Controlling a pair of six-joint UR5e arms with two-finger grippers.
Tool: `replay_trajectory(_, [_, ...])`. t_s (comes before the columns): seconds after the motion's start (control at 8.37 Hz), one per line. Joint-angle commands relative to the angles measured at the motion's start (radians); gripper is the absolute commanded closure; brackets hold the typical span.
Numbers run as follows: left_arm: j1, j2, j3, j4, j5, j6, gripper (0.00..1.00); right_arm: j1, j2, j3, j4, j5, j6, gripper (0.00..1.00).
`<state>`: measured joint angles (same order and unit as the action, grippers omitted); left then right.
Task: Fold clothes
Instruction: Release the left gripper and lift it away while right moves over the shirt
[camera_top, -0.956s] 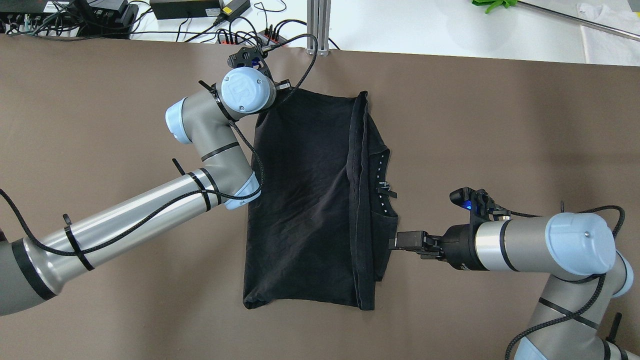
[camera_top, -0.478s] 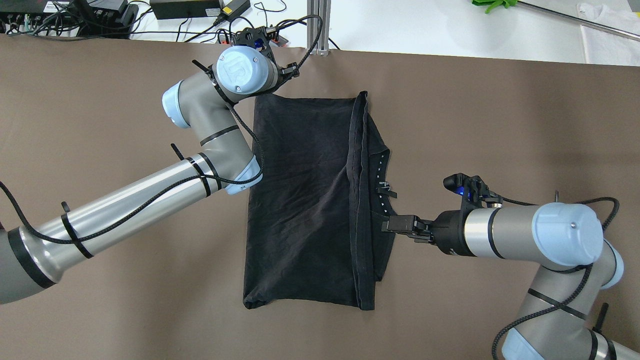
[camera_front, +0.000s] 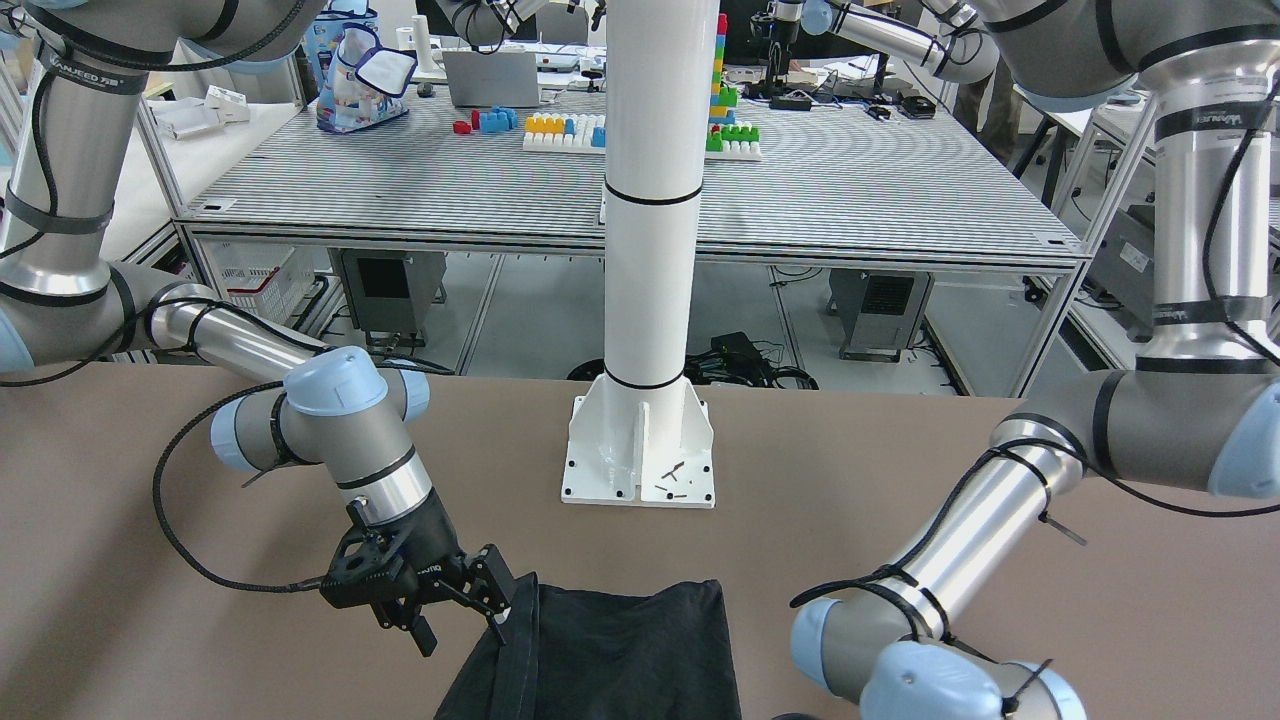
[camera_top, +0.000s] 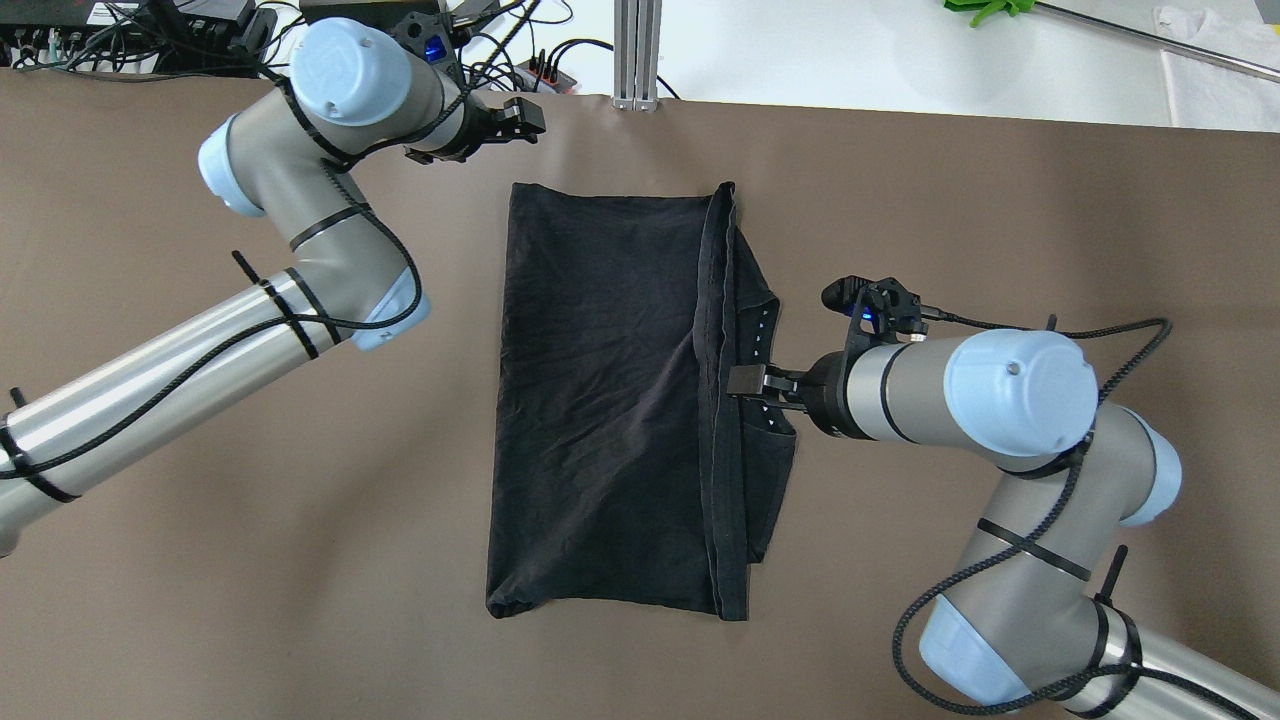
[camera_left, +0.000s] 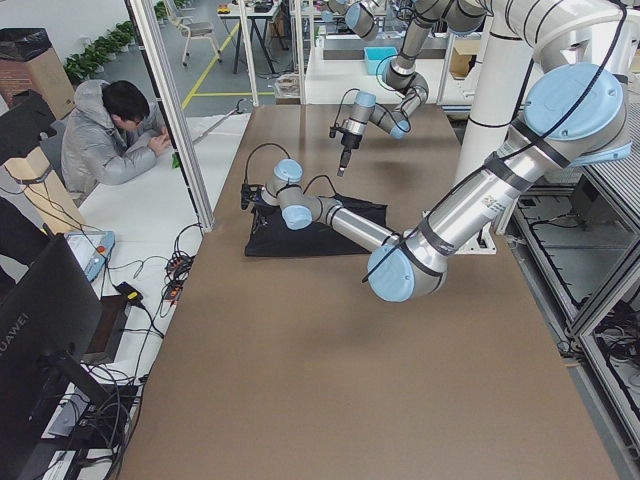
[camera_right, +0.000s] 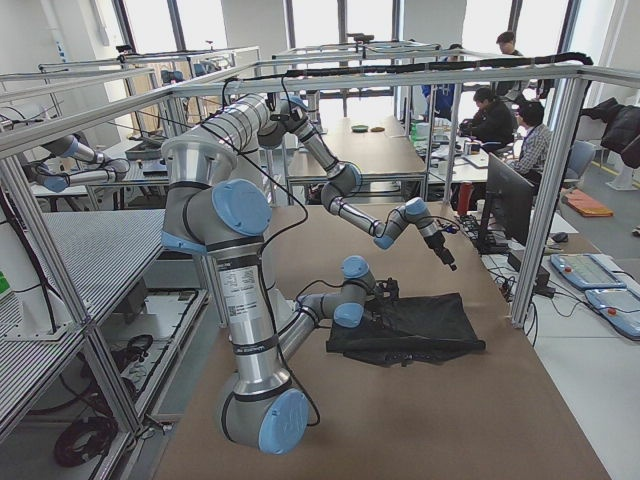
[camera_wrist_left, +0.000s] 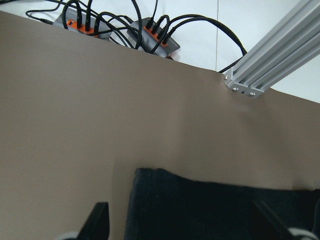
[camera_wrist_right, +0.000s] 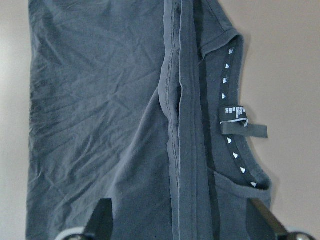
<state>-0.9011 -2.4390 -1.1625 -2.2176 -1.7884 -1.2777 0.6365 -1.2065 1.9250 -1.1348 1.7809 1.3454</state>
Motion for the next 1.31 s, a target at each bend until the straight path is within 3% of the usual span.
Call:
replay_trajectory(0.0, [-0.038,0.147,-0.156,-0.004,-0.086,0.021,0.0,0.002,0.157,-0.182,-0.04,-0.101,-0.051,0.06])
replay_trajectory(0.6, [-0.036,0.15,-0.154,-0.007,-0.078,0.023,0.0,0.002,0.407,-0.556,-0.04,-0.207,-0.107,0.06])
replay_trajectory(0.96, [-0.035,0.15,-0.147,-0.005,-0.075,0.037,0.0,0.002,0.409,-0.613,-0.045,-0.216,-0.184,0.06])
replay_trajectory(1.2, [-0.036,0.152,-0.147,-0.005,-0.075,0.037,0.0,0.002,0.409,-0.612,-0.112,-0.215,-0.189,0.06])
